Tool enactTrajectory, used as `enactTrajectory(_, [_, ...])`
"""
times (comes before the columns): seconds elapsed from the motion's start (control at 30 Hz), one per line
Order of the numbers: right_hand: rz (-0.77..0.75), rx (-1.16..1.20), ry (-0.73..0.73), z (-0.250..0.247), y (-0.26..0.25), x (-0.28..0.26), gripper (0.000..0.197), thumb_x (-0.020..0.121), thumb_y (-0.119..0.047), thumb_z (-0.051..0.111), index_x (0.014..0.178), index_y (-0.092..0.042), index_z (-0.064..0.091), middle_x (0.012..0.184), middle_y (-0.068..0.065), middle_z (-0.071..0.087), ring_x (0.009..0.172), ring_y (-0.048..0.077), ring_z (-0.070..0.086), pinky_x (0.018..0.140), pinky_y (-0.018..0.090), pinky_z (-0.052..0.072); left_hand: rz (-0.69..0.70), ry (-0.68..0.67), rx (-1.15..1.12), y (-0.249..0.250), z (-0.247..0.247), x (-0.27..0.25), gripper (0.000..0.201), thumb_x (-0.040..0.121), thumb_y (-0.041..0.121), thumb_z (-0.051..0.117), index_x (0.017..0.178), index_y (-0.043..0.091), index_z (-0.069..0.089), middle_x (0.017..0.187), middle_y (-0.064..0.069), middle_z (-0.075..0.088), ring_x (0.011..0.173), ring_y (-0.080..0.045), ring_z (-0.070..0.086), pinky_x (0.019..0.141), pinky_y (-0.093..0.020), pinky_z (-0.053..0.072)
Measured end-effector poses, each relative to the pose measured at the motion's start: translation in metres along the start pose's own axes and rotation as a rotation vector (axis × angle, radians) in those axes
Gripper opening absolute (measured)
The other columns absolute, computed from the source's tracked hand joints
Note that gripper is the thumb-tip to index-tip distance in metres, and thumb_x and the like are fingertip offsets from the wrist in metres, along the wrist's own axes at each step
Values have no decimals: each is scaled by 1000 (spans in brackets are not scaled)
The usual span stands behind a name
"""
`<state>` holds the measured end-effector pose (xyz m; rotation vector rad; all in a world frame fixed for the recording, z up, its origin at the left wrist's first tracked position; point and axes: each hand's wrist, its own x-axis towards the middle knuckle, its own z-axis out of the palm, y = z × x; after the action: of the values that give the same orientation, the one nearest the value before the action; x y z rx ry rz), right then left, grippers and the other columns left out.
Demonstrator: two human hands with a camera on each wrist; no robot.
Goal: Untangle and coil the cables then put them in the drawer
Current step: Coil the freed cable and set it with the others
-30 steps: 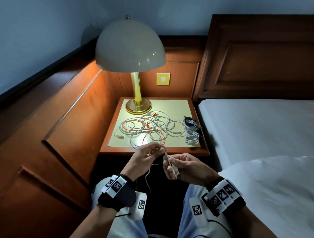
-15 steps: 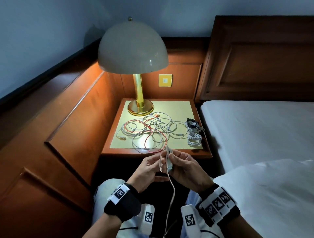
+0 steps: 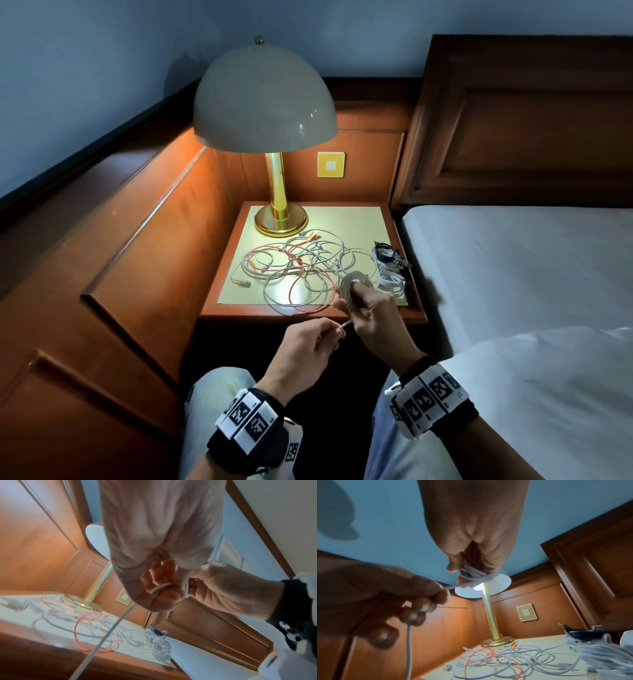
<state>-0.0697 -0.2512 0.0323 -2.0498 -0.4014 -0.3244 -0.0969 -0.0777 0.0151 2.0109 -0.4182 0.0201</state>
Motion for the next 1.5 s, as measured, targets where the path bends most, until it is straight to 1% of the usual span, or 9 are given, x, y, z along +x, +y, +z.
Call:
enactTrajectory(0.13, [41,-62,-88,-2,15,-13,24,97,-17,66,79,-11,51,71,-1,54,67,5,48,64,29,45,250,79,183,3,-10,7,3,92,16,69,90,14,70,80,6,69,70,-6,60,68,-14,46])
enactTrajectory(0.23, [234,259,-206,-5,18,-22,26,100,-31,62,88,-8,59,76,4,60,75,9,56,75,37,56,297,71,159,1,-15,13,6,92,18,69,91,12,69,83,6,68,73,-10,62,68,-17,48])
enactTrajectory(0.33, [353,471,-254,-5,9,-30,28,102,-26,57,92,-1,64,80,3,65,75,13,61,73,29,52,321,69,110,-1,-17,19,6,91,15,72,92,10,69,84,7,69,73,-8,63,67,-18,50])
enactTrajectory(0.73, [443,879,-511,-9,-5,-37,31,103,-26,55,102,3,61,82,14,60,69,21,56,69,33,41,87,15,-174,5,-22,25,6,81,8,81,84,8,75,80,3,75,76,-9,70,73,-18,52])
enactTrajectory(0.9, [479,1124,-572,-9,-11,-37,23,106,-13,45,107,6,58,84,14,59,69,21,60,70,29,49,-70,-64,-515,2,-21,24,19,82,19,81,83,3,72,74,-8,68,71,-20,62,68,-25,52])
enactTrajectory(1.0, [472,1205,-542,-7,-18,-38,24,105,-13,45,104,5,61,83,15,60,68,21,60,70,29,50,-196,-61,-736,-2,-14,22,30,75,37,81,81,9,73,71,-6,63,67,-18,57,65,-25,50])
enactTrajectory(1.1, [452,1335,-492,-10,-26,-37,22,102,-14,51,103,4,64,84,15,63,69,20,63,71,29,53,-238,-16,-716,-3,-5,20,30,78,42,77,81,12,75,75,-6,65,71,-21,58,72,-35,48])
enactTrajectory(1.33, [341,1308,-274,-16,-34,-16,25,103,-14,49,110,6,63,90,20,61,76,26,62,71,35,54,-272,-59,-721,4,5,3,23,94,31,64,95,10,74,78,-4,62,70,-13,57,63,-30,53])
enactTrajectory(1.5, [375,1086,-32,-14,-34,-2,24,98,-18,59,106,3,69,91,20,67,82,27,66,76,36,58,-237,-31,-539,8,18,5,13,99,6,59,99,7,72,74,-2,63,67,-17,59,49,-23,47])
